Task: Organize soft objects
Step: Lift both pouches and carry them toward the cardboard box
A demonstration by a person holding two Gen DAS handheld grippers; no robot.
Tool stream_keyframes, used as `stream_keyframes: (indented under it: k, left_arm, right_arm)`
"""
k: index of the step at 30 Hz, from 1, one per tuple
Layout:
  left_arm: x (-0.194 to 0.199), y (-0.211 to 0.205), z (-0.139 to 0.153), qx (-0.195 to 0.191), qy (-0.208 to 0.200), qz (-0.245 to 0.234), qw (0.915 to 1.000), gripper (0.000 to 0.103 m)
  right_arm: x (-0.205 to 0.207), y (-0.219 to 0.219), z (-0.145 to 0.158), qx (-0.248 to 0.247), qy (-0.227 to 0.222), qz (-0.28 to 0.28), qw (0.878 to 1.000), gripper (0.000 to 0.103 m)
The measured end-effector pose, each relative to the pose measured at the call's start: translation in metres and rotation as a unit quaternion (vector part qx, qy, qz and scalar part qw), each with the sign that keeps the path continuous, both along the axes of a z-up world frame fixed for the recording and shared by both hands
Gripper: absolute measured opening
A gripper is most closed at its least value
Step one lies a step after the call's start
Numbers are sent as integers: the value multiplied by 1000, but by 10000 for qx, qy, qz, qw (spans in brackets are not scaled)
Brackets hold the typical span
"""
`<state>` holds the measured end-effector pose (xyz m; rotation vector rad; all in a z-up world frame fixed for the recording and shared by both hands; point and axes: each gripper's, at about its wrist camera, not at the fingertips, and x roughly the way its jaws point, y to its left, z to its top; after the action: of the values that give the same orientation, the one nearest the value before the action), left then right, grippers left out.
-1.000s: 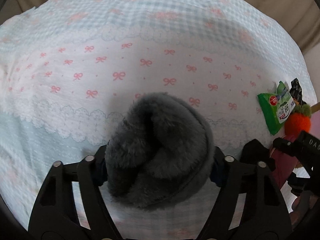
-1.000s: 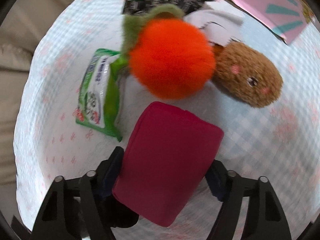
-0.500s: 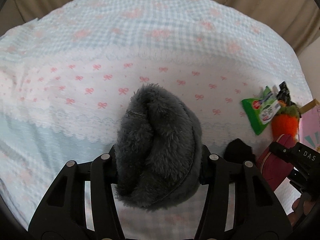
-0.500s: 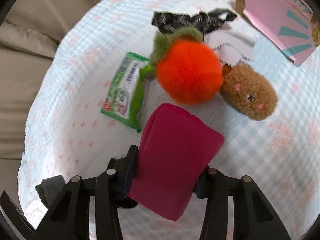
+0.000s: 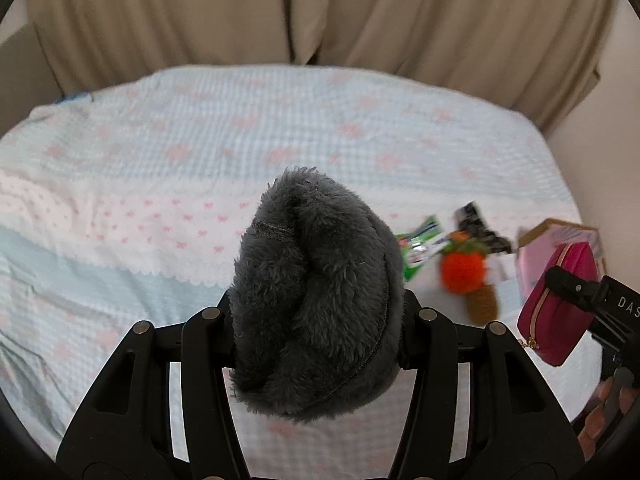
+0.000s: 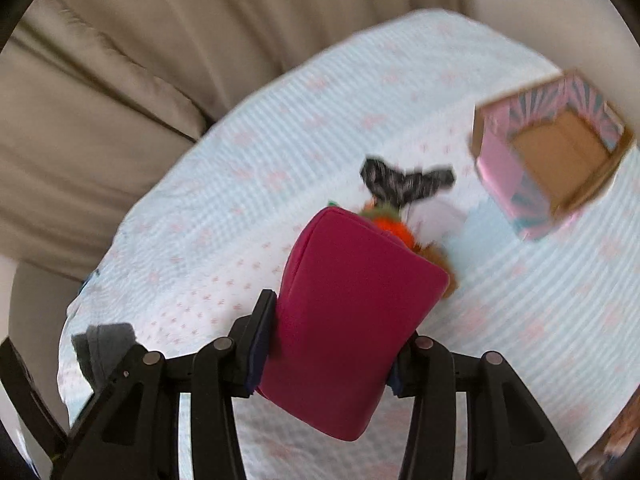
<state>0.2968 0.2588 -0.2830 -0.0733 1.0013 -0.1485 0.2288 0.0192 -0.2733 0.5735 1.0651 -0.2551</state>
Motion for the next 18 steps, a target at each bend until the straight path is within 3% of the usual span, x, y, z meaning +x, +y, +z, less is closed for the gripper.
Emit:
stream_keyframes:
  k: [8, 13, 18]
  left_arm:
    - [-28, -76, 78, -37, -356, -326, 9988, 49]
    - [-42, -142, 102, -127, -337, -469, 9983, 49]
    - [-55, -212, 105, -116, -268, -422, 9987, 49]
  right_arm:
    - [-14, -54, 91, -253, -414, 494, 9976, 43]
    - [-24, -105, 133, -489, -635, 984, 9919, 43]
    - [-29, -167, 146, -508, -656, 1437, 9861, 43]
